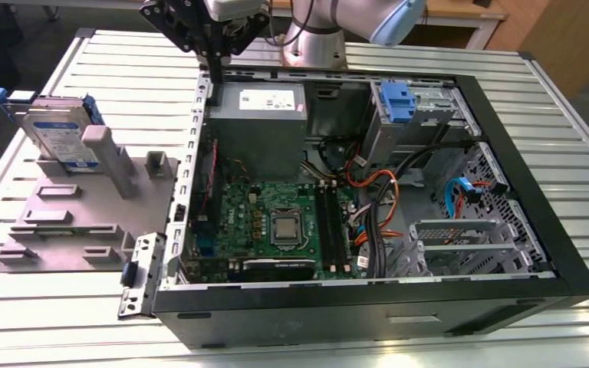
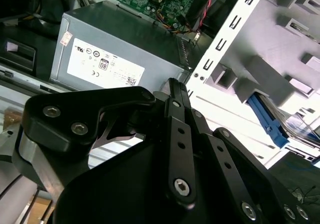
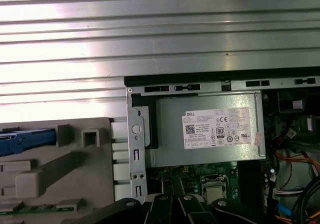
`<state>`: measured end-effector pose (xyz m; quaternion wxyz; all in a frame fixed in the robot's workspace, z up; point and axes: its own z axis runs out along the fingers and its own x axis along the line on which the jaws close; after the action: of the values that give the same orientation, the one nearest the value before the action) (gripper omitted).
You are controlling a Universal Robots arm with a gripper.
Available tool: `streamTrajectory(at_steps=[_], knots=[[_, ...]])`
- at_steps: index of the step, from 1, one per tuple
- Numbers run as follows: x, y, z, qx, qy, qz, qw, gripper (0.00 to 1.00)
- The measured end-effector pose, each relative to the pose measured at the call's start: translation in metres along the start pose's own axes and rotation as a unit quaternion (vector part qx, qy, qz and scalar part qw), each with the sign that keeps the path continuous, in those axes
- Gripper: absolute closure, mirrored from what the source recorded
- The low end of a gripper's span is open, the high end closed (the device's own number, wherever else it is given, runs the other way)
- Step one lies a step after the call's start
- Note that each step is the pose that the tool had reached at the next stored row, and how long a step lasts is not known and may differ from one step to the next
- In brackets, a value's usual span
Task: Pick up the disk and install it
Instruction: 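Reach for the disk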
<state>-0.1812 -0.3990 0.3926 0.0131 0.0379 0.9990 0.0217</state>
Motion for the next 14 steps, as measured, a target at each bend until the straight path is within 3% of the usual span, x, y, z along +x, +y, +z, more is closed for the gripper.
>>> streamTrajectory(at_steps=[14], knots=[[0.0161, -0.0012, 0.0007, -0.0001, 0.0000, 0.000, 1.00000, 0.89]])
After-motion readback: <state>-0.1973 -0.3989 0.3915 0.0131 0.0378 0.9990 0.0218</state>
